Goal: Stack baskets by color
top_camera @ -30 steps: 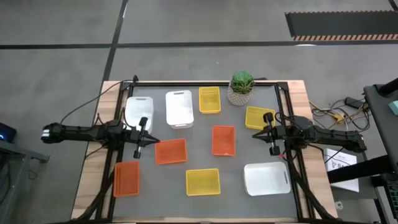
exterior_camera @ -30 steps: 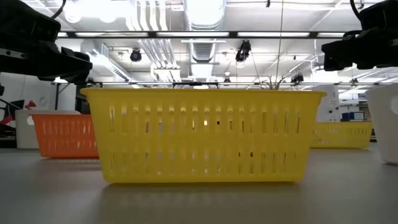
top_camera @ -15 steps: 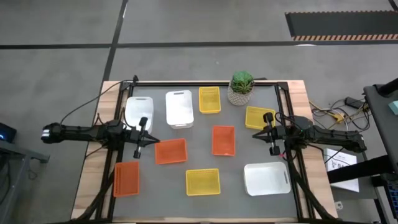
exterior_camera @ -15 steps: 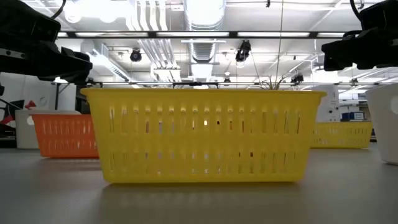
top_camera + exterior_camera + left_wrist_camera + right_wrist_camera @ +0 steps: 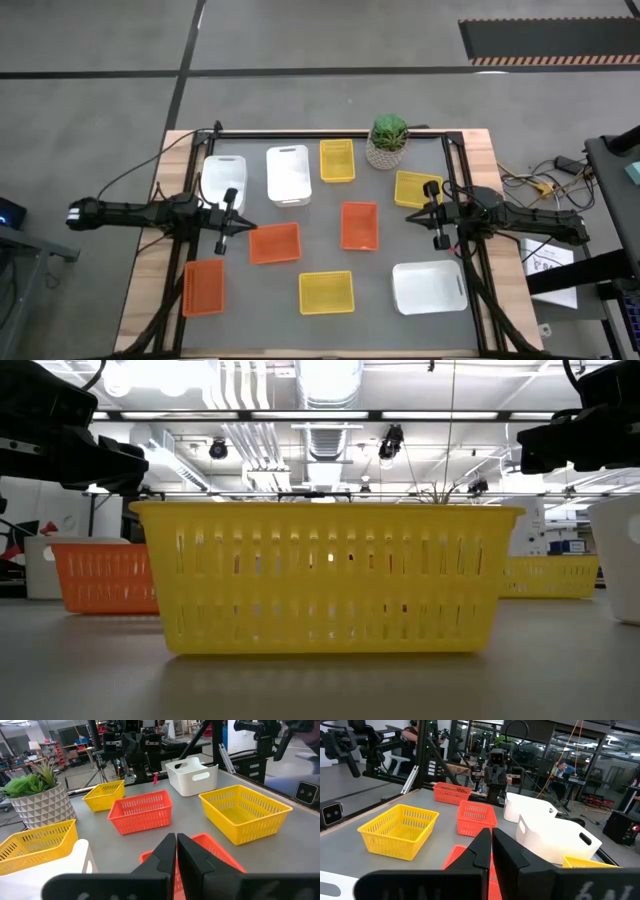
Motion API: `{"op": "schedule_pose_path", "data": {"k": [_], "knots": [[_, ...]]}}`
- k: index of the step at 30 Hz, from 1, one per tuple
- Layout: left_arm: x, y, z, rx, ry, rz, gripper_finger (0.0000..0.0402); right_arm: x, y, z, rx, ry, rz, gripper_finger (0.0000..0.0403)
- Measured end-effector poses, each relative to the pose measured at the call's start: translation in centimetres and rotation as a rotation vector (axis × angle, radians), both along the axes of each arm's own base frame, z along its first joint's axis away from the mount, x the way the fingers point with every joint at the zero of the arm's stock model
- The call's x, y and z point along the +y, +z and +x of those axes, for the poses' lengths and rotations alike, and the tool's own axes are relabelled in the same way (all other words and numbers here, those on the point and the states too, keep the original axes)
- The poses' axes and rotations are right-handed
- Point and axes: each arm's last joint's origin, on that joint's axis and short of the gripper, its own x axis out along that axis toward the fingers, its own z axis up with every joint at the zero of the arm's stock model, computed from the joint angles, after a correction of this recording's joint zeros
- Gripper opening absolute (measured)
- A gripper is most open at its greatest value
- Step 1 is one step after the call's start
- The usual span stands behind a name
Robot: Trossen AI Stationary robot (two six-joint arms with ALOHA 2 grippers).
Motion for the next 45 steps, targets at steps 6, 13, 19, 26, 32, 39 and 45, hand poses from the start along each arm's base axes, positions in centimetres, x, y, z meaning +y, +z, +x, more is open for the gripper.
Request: {"op": "schedule_pose_path", "data": {"k": [6,13,19,26,32,39,45], "knots": [[0.0,0.0,0.0,0.000,0.000,0.000,0.0000,0.0,0.0,0.0,0.000,0.000,0.000,0.0009],[0.0,0.0,0.0,0.000,0.000,0.000,0.0000,0.0,0.0,0.0,0.000,0.000,0.000,0.0009],[0.0,0.0,0.0,0.000,0.000,0.000,0.0000,0.0,0.0,0.0,-0.010,-0.001,-0.060,0.0009],[0.0,0.8,0.1,-0.087,0.000,-0.001,0.0000,0.0,0.0,0.0,-0.011,0.000,-0.052,0.0009],[0.0,4.3,-0.3,-0.455,0.000,-0.014,0.0000,0.0,0.3,0.0,-0.015,0.004,0.148,0.0009],[0.0,6.5,-1.3,-0.692,-0.022,-0.119,0.0000,0.0,0.4,0.0,0.020,0.010,0.396,0.0009],[0.0,6.7,-1.4,-0.714,-0.022,-0.115,0.0000,0.0,0.4,0.0,0.019,0.010,0.396,0.0009]]}}
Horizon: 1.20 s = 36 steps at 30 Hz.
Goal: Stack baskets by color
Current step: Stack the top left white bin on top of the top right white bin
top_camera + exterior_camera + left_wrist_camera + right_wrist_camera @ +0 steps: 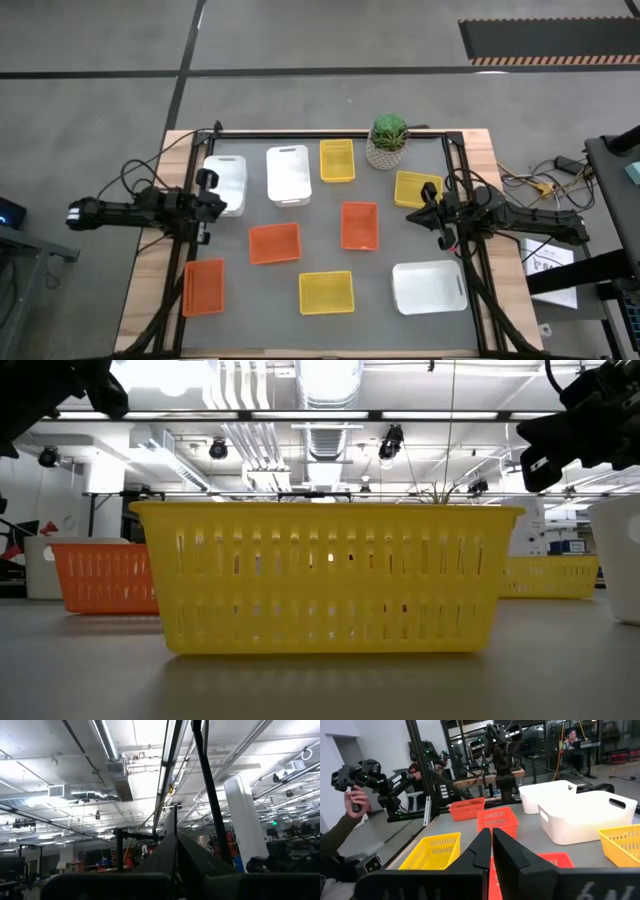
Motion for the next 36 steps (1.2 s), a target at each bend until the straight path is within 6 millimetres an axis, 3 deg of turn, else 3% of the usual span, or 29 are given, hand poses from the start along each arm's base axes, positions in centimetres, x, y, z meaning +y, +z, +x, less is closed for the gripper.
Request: {"op": "schedule_pose_path", "data": {"k": [8,15,19,26,32,36], "knots": [[0.0,0.0,0.0,0.001,0.000,0.000,0.0000,-0.5,1.2,-0.1,-0.130,-0.169,-0.093,0.0009],[0.0,-0.1,0.1,0.009,0.003,-0.003,0.0000,-0.4,3.0,-0.2,-0.325,-0.200,-0.231,0.0009],[0.4,-0.3,0.5,0.050,0.076,-0.118,0.0000,-0.4,3.8,-0.2,-0.415,-0.227,-0.315,0.0009],[1.0,-0.7,2.6,0.237,0.235,-0.352,0.0000,-0.5,5.2,0.2,-0.493,-0.282,-0.483,0.0009],[1.0,0.6,4.9,0.343,0.230,-0.429,0.0000,-0.6,7.4,1.0,-0.494,-0.312,-0.603,0.0009],[1.0,1.6,6.8,0.484,0.248,-0.461,0.0000,-0.7,7.9,2.3,-0.396,-0.294,-0.659,0.0009]]}}
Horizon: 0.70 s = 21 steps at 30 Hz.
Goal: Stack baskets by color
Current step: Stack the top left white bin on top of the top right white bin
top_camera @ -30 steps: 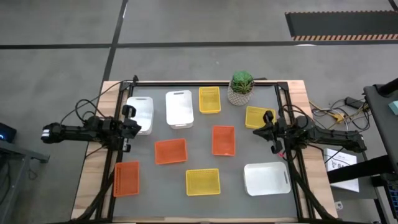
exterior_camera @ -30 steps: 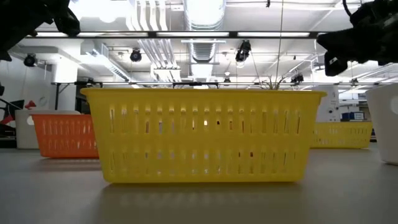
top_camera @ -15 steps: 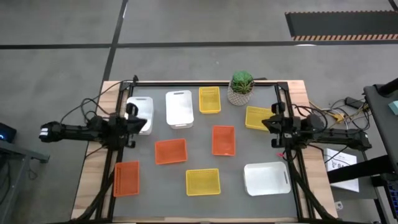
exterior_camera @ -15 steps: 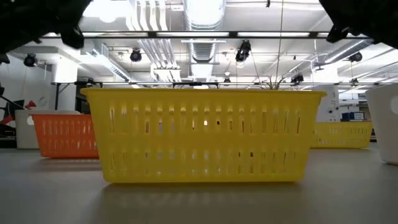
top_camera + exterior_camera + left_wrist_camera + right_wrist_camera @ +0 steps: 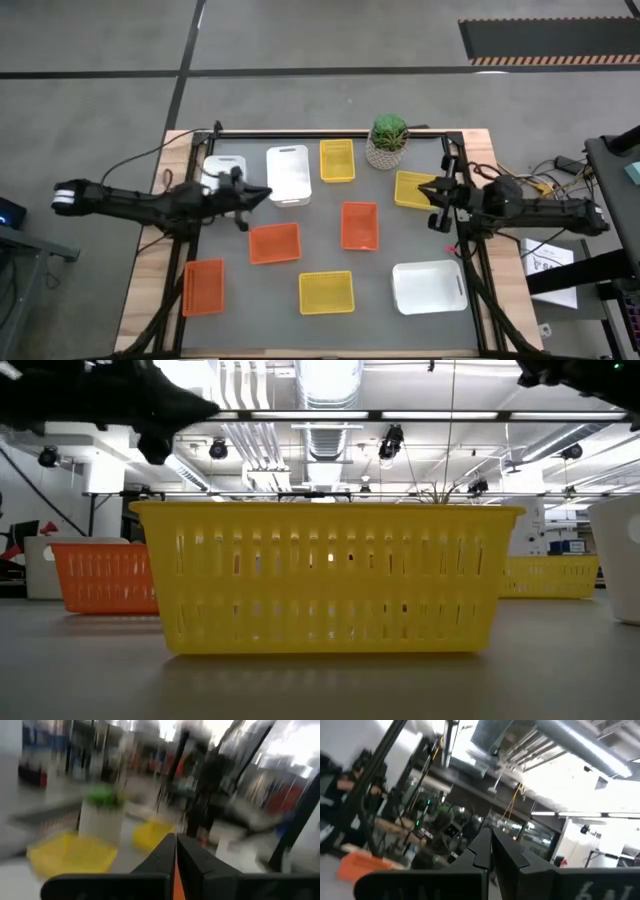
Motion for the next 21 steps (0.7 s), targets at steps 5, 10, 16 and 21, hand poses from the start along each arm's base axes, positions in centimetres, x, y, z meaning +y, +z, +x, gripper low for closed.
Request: {"op": "schedule_pose_path", "data": {"k": [5,10,16,21], "knots": [[0.0,1.6,2.0,0.280,0.009,-0.084,0.0000,-0.2,0.1,1.3,0.129,-0.001,0.015,0.0009],[-0.2,2.8,2.7,0.672,0.006,-0.163,0.0000,-0.2,0.5,1.4,0.186,-0.001,0.022,0.0009],[-0.3,3.4,2.2,1.198,0.007,-0.197,0.0000,-0.2,0.6,1.5,0.267,-0.001,0.033,0.0009],[-0.6,3.0,2.4,1.448,-0.075,-0.204,0.0008,-0.2,0.5,1.5,0.277,0.002,0.044,0.0009]]}}
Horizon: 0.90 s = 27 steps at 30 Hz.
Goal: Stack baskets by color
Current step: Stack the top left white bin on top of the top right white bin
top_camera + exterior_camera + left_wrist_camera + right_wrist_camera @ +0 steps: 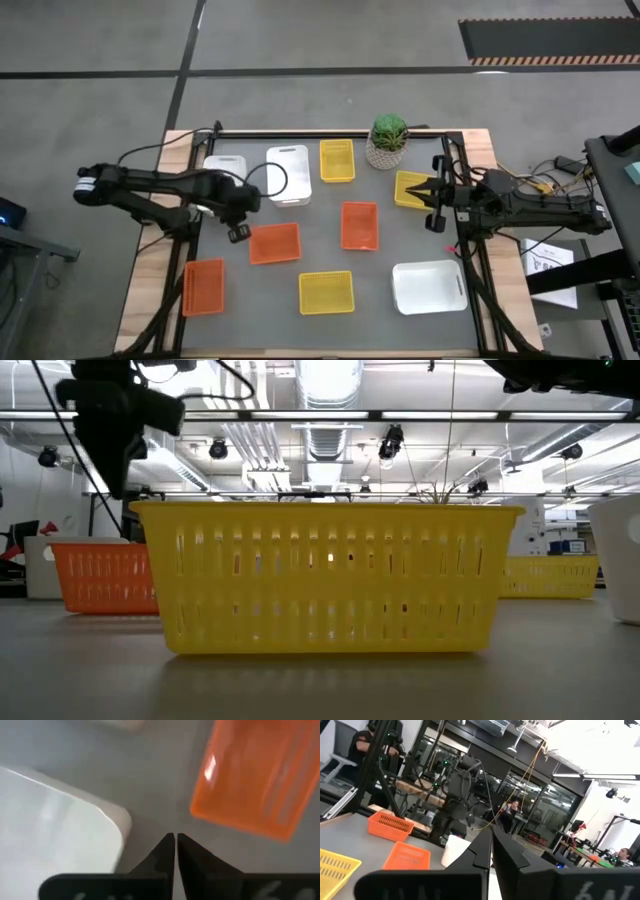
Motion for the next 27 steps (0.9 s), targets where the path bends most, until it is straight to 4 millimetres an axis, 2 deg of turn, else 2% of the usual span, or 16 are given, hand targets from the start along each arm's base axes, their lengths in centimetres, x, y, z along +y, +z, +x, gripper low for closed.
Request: {"op": "schedule_pose_path", "data": {"k": [3,6,9,13,17,27], "knots": [[-0.1,-0.8,0.3,0.054,-0.040,-0.023,0.0039,0.0,-0.1,0.0,0.005,0.001,0.012,0.0009],[-0.1,-1.6,0.6,0.102,-0.080,-0.017,0.0086,0.0,-0.1,0.0,0.006,0.002,0.021,0.0009],[0.1,-2.4,0.6,0.145,-0.138,0.042,0.0134,0.0,-0.2,0.1,0.019,0.003,0.028,0.0009],[0.4,-2.8,0.5,0.182,-0.214,0.142,0.0178,0.0,-0.4,0.1,0.033,0.003,0.032,0.0009],[0.5,-2.9,0.5,0.206,-0.281,0.202,0.0191,0.0,-0.4,0.1,0.032,0.003,0.032,0.0009],[0.7,-3.7,0.1,0.236,-0.274,0.206,0.0191,0.0,-0.4,0.1,0.036,0.004,0.044,0.0009]]}}
